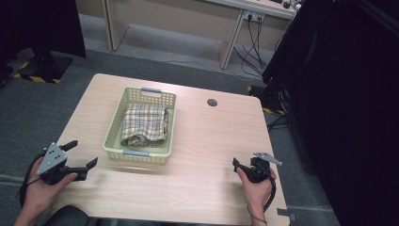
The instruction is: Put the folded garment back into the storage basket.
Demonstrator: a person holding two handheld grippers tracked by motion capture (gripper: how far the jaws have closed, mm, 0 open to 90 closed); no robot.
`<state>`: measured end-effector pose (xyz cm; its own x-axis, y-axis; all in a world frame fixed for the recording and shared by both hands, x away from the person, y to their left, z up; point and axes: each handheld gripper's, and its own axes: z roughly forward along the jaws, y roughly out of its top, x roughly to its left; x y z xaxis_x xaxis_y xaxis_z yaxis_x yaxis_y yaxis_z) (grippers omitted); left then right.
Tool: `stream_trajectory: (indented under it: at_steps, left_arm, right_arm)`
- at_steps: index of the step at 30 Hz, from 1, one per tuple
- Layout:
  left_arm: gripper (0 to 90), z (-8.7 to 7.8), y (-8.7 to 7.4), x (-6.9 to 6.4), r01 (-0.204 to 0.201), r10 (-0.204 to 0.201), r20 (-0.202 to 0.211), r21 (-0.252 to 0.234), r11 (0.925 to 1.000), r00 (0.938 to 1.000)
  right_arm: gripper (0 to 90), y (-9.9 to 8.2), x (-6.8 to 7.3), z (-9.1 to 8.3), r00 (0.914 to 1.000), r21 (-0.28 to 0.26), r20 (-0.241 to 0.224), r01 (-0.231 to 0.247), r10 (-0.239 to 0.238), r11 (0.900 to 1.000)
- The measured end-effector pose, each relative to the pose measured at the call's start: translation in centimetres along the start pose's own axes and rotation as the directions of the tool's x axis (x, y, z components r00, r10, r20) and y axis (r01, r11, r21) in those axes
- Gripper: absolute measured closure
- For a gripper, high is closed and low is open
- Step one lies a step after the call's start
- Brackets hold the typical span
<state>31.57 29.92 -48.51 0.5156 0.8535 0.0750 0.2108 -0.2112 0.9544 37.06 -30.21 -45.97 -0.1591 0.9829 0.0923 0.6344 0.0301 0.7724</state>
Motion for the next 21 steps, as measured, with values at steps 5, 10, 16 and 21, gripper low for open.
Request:
stream_trajectory:
  at_steps: [5, 10, 16, 21]
  left_arm:
    - [6.7, 0.0, 0.0, 0.0, 0.001, -0.001, -0.001, 0.001, 1.0000, 1.0000]
    - [6.7, 0.0, 0.0, 0.0, 0.000, 0.000, -0.001, 0.000, 1.0000, 1.0000]
    - [6.7, 0.0, 0.0, 0.0, 0.001, -0.001, -0.001, 0.001, 1.0000, 1.0000]
    - [6.7, 0.0, 0.0, 0.0, 0.000, 0.000, -0.002, 0.002, 1.0000, 1.0000]
  right_arm:
    - [18.5, -0.3, -0.2, -0.2, 1.0000, -0.003, 0.006, -0.002, 0.002, 1.0000]
    - [18.5, -0.6, -0.3, -0.3, 0.9999, -0.004, 0.010, -0.003, 0.003, 1.0000]
    - [18.5, -0.9, -0.6, -0.4, 0.9999, -0.004, 0.016, -0.004, 0.004, 1.0000]
    - [18.5, -1.2, -0.9, -0.6, 0.9998, -0.008, 0.019, -0.009, 0.009, 0.9999]
